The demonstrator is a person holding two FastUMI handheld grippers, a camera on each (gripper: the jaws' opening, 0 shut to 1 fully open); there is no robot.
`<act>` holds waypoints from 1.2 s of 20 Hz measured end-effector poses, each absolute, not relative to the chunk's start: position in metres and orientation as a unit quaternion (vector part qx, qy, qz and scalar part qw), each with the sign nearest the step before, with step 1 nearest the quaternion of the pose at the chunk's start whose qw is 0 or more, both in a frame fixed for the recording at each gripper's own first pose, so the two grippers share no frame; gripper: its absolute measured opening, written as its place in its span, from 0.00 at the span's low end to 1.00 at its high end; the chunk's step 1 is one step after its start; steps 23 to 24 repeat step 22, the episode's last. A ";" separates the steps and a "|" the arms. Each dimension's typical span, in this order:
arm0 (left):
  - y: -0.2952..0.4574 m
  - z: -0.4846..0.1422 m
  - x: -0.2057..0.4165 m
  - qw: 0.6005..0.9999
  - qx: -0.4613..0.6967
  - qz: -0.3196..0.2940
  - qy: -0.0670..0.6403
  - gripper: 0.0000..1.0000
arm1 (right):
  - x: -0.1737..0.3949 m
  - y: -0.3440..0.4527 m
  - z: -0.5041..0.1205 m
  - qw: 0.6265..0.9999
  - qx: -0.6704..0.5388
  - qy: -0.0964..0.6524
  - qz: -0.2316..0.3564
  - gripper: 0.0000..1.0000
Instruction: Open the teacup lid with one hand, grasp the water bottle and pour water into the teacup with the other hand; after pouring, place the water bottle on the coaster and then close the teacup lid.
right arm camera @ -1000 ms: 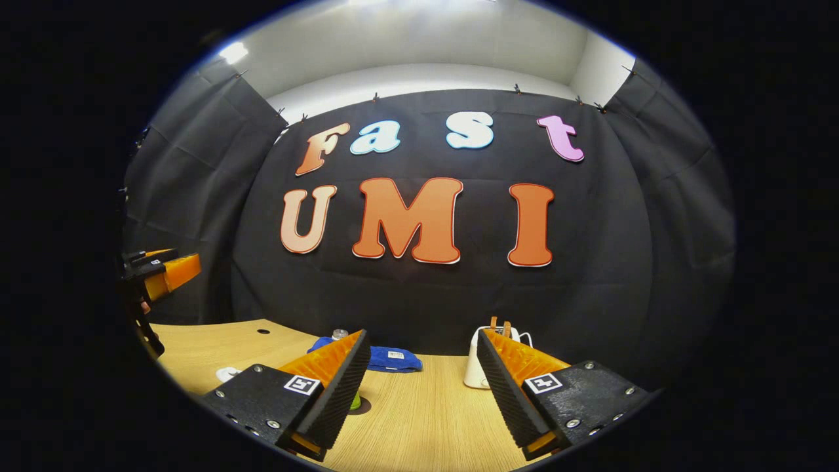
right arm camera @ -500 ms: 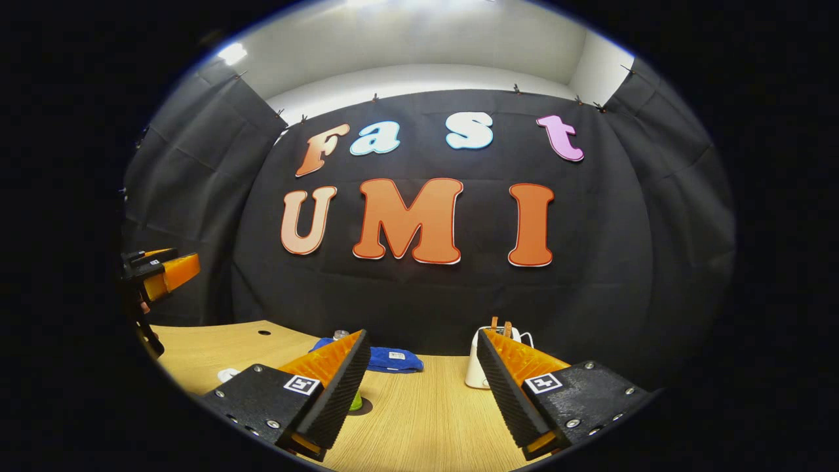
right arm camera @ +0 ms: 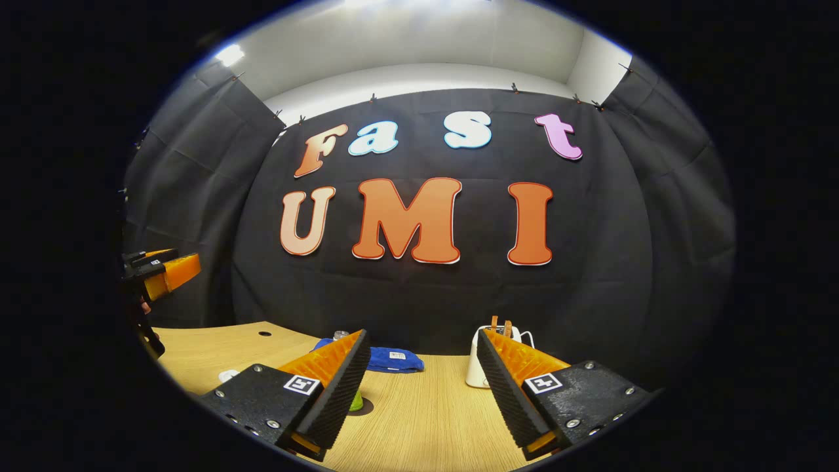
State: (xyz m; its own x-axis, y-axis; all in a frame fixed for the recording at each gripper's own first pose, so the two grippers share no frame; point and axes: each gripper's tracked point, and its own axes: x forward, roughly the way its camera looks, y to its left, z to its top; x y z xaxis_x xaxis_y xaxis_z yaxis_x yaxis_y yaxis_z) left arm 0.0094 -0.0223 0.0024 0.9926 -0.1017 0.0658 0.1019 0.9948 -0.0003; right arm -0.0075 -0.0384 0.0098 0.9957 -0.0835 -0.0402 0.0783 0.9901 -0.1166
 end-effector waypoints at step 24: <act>-0.031 -0.021 0.009 0.998 -0.015 -0.057 0.005 0.95 | -0.005 -0.032 -0.003 0.997 -0.048 0.042 -0.032 0.98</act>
